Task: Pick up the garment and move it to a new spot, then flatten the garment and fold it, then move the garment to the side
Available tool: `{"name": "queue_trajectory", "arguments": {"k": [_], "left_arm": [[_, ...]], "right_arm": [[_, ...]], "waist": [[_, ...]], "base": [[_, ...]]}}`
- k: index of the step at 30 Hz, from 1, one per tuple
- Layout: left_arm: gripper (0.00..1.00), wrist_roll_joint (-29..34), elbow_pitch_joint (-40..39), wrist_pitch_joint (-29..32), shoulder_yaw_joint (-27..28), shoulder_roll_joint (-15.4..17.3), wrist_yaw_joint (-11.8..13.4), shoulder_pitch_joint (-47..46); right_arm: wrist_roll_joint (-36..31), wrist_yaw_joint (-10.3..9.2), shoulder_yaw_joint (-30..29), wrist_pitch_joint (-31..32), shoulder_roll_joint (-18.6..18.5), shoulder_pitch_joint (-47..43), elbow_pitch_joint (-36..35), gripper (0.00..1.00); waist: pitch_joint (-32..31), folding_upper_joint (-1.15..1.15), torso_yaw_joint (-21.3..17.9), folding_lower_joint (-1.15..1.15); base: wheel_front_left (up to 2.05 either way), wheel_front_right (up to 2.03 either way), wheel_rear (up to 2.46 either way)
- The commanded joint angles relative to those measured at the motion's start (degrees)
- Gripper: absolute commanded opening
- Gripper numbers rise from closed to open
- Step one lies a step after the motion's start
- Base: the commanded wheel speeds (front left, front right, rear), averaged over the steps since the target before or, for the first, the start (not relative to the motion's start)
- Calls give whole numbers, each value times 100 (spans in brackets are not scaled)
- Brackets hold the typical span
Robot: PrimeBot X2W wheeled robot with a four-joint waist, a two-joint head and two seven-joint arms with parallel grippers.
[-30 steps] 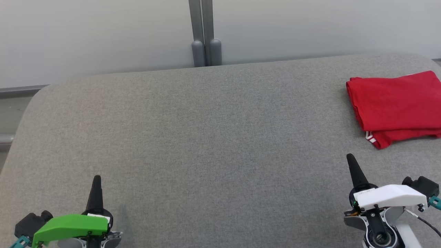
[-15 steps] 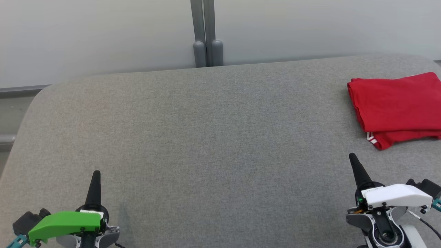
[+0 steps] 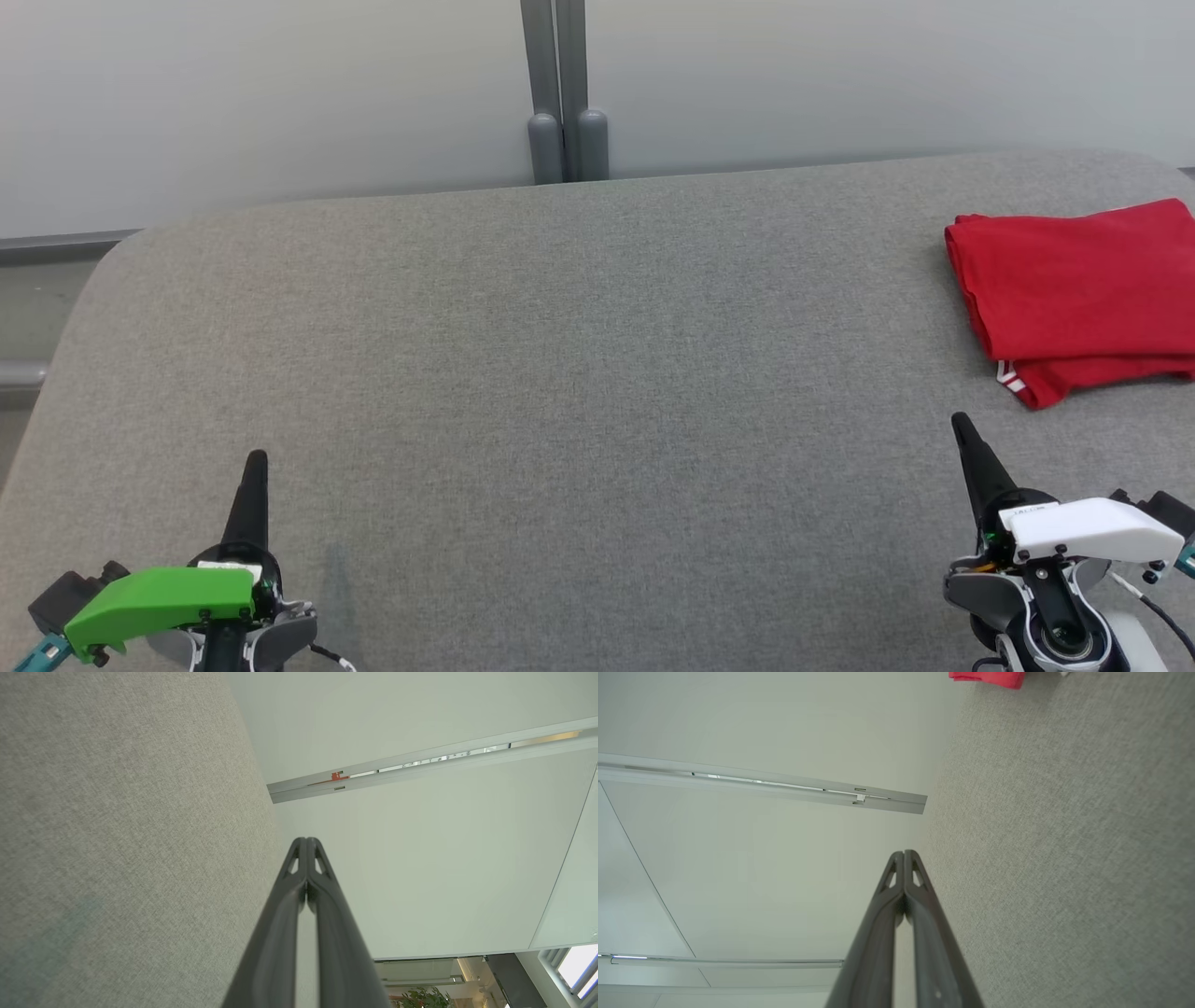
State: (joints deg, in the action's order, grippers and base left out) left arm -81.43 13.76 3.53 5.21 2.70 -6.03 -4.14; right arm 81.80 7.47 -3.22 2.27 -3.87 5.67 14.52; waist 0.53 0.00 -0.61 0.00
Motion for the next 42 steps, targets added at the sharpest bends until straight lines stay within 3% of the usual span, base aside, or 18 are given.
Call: {"name": "queue_trajectory", "arguments": {"k": [1, 27, 42], "left_arm": [[0, -99, -8, 41, 29, 29, -34, -120], [0, -1122, 37, 321, 151, 32, -171, -258], [0, -1098, 35, 321, 146, 32, -167, -247]], "right_arm": [[132, 4, -30, 39, -11, 69, -52, 0], [1189, 4, -226, 346, 11, 56, -75, 0], [1141, 4, -246, 364, 24, 58, -72, 0]], "waist": [[-1, 0, 3, 0], [-34, 0, 61, 0], [-35, 0, 61, 0]], "base": [[0, 0, 0], [0, 0, 0], [0, 0, 0]]}}
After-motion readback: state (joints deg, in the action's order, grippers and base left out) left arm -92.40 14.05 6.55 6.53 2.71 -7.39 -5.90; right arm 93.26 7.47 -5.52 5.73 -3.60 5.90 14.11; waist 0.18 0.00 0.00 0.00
